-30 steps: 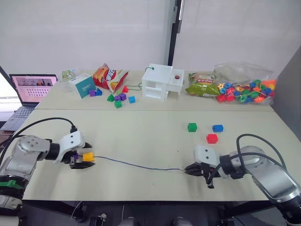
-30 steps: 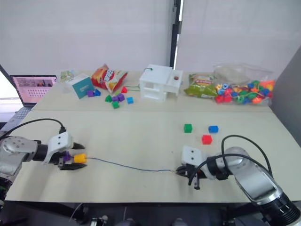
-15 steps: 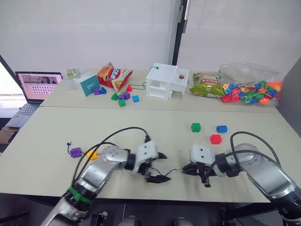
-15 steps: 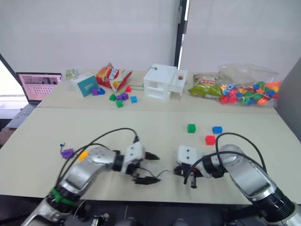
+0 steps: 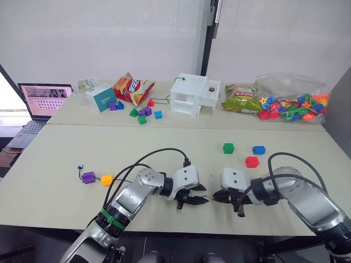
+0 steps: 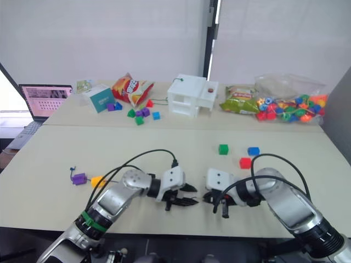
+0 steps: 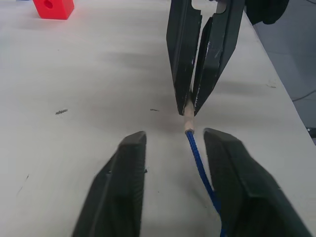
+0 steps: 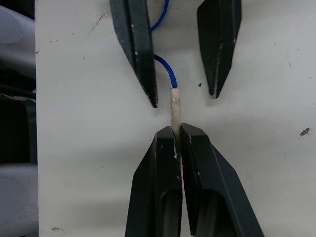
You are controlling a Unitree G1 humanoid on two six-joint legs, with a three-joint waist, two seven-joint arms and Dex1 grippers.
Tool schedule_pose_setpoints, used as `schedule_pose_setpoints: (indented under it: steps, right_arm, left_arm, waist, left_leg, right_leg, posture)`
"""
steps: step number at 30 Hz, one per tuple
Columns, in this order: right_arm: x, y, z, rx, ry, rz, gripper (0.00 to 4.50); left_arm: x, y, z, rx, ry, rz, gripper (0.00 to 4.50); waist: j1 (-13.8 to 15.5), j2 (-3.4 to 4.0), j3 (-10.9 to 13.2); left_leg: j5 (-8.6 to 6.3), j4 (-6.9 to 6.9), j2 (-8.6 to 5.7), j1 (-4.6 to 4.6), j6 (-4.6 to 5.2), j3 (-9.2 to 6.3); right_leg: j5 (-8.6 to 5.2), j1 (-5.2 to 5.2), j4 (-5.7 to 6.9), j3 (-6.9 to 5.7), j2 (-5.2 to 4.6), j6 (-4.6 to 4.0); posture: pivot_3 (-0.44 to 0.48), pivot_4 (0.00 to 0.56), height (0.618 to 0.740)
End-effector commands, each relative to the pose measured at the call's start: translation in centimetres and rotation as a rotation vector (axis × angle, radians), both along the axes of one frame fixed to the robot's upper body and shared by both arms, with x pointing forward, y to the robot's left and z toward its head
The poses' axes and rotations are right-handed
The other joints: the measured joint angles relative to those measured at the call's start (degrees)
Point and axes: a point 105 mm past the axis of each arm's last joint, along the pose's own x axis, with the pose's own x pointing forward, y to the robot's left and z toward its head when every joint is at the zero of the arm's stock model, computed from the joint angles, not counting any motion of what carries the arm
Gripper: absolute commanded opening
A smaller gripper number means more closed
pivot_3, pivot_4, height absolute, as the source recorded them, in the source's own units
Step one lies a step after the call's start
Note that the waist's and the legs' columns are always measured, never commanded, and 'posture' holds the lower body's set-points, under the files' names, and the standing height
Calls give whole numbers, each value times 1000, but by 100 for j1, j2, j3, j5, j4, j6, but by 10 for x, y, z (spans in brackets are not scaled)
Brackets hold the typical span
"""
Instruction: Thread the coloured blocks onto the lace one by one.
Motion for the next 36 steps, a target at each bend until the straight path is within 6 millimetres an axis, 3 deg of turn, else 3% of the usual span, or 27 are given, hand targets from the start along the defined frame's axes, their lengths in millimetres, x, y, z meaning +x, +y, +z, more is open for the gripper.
schedule_pose_setpoints:
  steps: [1,3,18,25,31,36]
  right_arm:
    - [-2,3,7,2,-29,14,0]
    - [-3,2,7,0,-27,13,0]
    - [-5,4,7,15,-10,-7,0]
    - [0,-18,19,32,-58,-165,2378]
    - [1,-49,40,204,-120,-458,4413]
    - [-4,-86,45,351,-216,-784,4461]
  left_arm:
    - [-1,-9,10,-22,-37,-31,461]
    - [-2,-11,10,-27,-36,-34,39]
    - [-4,-12,15,-45,-28,-46,39]
    - [-1,-5,13,-33,-23,-29,0]
    - [1,8,11,-24,-20,2,0]
    - [0,24,14,-30,-10,41,0]
  waist:
    - [-8,0,0]
    - [-14,0,0]
    - [-11,0,0]
    - [10,0,0]
    - [7,0,0]
    - [23,2,-1]
  left_leg:
    - [0,0,0,0,0,0]
    - [0,0,0,0,0,0]
    - [0,0,0,0,0,0]
    - [0,0,-1,0,0,-1]
    - [0,-1,0,0,0,-1]
    - [0,-4,1,-1,0,-3]
  right_leg:
    - [0,0,0,0,0,0]
    - [0,0,0,0,0,0]
    - [0,-1,0,0,0,0]
    - [0,0,0,0,-1,0]
    - [0,1,1,2,-1,0]
    - [0,1,2,5,-2,0]
  posture:
    - [0,150,740]
    - [0,150,740]
    - [0,150,740]
    - [0,150,740]
    - [0,150,740]
    - [0,150,740]
